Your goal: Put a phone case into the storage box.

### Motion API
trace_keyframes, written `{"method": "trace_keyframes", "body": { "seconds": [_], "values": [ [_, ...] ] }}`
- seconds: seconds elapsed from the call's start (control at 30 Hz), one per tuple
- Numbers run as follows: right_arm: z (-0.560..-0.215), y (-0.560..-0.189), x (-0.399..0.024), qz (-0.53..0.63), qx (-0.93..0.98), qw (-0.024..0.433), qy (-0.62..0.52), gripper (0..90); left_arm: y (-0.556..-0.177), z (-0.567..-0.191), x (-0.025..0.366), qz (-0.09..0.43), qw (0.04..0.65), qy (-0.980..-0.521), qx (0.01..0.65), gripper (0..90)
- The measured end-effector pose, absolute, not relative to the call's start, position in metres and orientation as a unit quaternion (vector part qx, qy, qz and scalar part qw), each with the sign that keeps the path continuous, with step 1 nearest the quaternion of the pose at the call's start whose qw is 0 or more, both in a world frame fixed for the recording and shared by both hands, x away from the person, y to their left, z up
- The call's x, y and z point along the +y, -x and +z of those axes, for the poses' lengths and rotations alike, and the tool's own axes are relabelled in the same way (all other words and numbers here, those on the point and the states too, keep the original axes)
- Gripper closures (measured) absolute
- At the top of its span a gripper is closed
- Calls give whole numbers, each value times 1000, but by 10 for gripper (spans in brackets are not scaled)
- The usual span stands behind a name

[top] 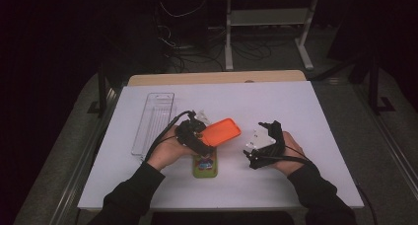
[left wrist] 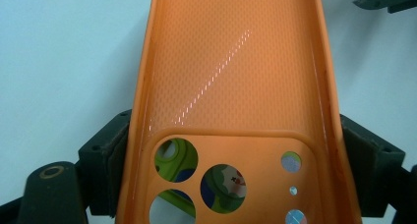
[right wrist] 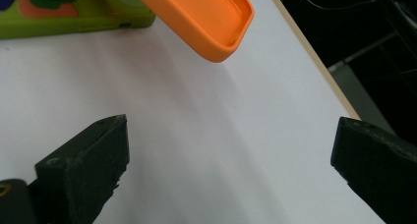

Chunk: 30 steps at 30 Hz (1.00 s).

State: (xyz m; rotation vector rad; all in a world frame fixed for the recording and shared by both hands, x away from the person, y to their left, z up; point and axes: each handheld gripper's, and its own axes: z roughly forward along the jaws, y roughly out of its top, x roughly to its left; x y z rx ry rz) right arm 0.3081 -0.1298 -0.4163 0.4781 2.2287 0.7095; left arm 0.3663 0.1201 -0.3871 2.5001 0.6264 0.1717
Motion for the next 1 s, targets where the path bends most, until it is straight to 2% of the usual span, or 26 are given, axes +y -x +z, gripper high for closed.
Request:
{"method": "trace_keyframes", "body": {
  "seconds": [0.57,1.0],
  "values": [
    [-423,-299,-119,206,862,458,-75,4,-364,-388,118,58,285,-924,249,158],
    [-430,-294,-109,151,838,524,-4,6,-365,-387,118,58,276,-929,238,158]
  ]
}}
